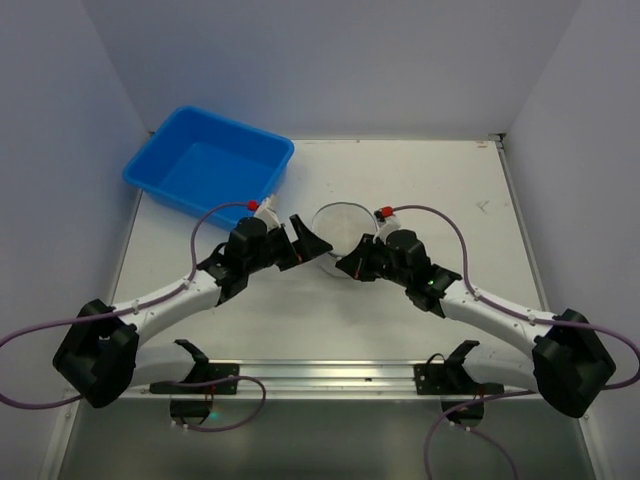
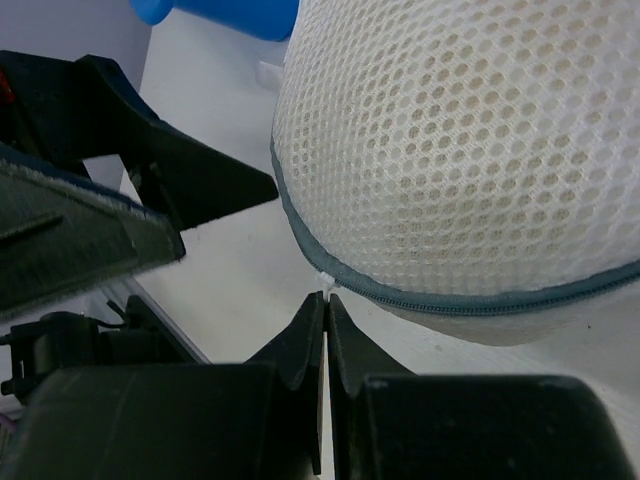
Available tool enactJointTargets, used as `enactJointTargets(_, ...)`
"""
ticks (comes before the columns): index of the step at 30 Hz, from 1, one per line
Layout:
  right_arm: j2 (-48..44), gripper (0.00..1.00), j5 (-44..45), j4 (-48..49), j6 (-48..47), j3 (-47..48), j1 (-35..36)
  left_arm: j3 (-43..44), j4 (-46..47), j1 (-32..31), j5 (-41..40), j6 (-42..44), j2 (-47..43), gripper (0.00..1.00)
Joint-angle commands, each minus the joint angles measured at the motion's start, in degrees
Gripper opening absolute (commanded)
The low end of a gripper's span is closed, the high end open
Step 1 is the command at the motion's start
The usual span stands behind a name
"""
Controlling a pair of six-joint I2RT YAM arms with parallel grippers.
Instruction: Unzip the laundry bag and remove the bra
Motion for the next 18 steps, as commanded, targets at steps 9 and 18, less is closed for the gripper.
enactJointTargets(9, -0.1, 0.0, 1.71, 2.43, -0.12, 0.76, 0.84, 3.74, 4.99, -6.37, -7.52, -6.46, 10.13, 0.53)
enactJointTargets(18, -11.42, 0.0, 9.53, -8.63, -3.82, -3.37, -3.45, -1.35, 3.24, -5.14, -8.75, -5.69, 4.69, 0.0)
